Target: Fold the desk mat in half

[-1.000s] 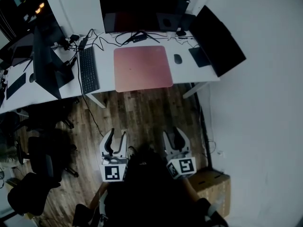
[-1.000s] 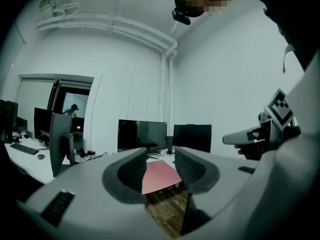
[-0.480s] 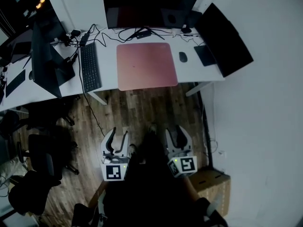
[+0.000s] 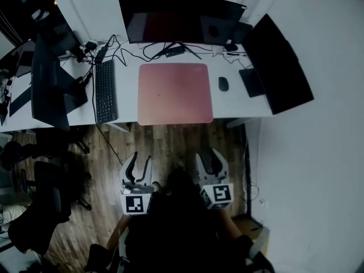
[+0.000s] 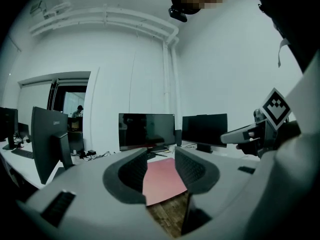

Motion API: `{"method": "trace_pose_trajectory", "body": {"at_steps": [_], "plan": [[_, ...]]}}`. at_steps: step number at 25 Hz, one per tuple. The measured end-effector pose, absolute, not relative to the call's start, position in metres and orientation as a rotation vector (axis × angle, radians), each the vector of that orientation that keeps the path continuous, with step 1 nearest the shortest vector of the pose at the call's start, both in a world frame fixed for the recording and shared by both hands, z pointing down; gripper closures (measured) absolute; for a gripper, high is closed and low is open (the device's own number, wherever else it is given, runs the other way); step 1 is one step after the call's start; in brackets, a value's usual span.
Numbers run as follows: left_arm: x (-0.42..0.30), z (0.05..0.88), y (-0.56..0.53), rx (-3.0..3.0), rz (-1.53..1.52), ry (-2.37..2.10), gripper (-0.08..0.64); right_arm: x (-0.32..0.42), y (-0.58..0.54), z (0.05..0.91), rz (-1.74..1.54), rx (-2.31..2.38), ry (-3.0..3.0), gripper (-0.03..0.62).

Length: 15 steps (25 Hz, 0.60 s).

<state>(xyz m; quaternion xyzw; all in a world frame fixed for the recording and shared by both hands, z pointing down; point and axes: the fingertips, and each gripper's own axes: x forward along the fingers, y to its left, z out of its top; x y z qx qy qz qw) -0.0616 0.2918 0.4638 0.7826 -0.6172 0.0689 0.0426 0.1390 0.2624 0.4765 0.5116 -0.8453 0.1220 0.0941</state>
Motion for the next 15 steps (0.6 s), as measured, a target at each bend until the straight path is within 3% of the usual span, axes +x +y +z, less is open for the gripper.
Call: {"method": "trace_pose_trajectory", "body": {"at_steps": [15], "plan": [[0.000, 0.522, 0.187, 2.482, 0.777, -1.763, 0.378, 0.154, 0.152, 0.552, 0.282, 1.061, -2.409, 0.431]]}}
